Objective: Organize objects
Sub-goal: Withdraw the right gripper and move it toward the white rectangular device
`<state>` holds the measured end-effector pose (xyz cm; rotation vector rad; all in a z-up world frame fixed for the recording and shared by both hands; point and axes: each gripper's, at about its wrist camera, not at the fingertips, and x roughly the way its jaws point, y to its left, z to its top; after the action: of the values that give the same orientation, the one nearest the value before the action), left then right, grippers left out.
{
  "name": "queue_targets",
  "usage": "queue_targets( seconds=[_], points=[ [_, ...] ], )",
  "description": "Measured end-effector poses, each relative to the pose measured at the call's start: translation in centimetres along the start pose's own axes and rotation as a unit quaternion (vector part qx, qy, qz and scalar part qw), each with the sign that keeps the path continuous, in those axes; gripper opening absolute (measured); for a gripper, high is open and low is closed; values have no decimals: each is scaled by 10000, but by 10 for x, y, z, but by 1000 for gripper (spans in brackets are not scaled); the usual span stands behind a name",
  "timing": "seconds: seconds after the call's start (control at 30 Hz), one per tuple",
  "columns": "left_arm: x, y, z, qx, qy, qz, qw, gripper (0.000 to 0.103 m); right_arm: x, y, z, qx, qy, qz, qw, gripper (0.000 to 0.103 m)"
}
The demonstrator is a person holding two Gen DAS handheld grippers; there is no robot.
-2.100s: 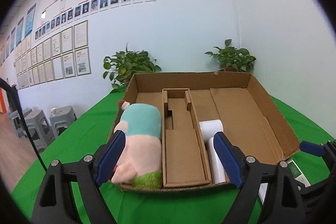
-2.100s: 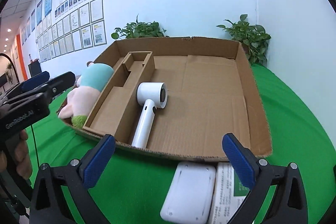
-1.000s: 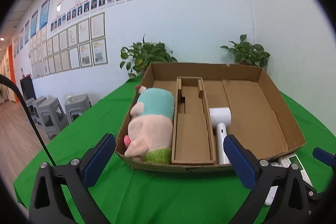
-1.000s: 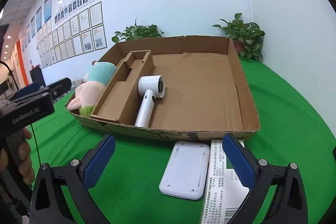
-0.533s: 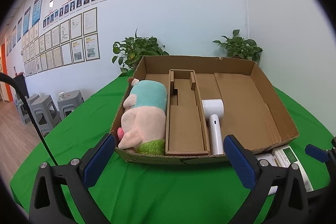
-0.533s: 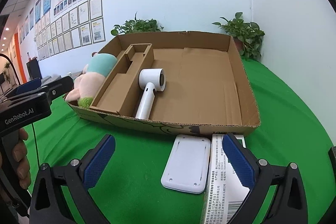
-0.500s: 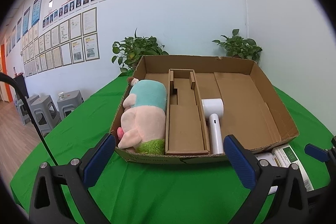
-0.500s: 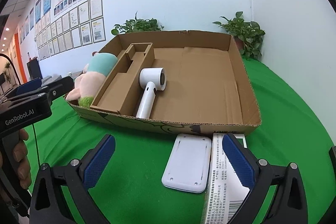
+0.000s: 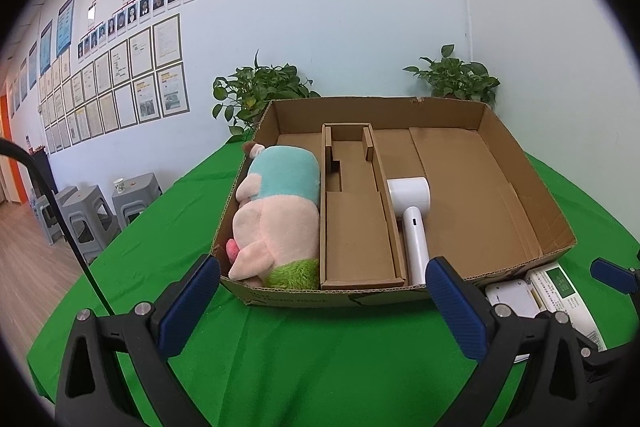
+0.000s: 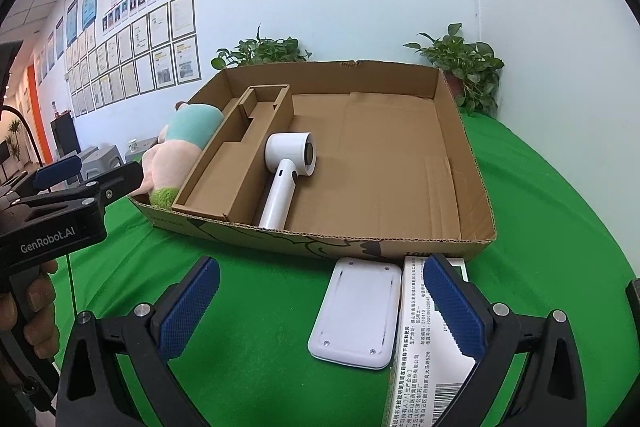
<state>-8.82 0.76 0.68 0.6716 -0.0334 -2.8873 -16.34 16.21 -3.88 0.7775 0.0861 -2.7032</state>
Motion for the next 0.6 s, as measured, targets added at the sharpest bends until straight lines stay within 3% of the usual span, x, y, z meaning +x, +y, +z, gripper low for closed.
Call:
queue_targets(
  seconds=[0.37, 0.47, 0.6],
  points=[
    [8, -2, -5, 78, 315, -153, 9994, 102, 4, 3, -5, -56, 109, 86, 9999, 103],
    [14, 1, -9, 16, 497, -299, 9983, 102, 6, 3, -10, -43, 194, 416, 9989, 102],
    [23, 3, -16, -38, 783, -503, 9957, 102, 11, 11, -23, -36, 498, 1297, 9903, 102]
  ],
)
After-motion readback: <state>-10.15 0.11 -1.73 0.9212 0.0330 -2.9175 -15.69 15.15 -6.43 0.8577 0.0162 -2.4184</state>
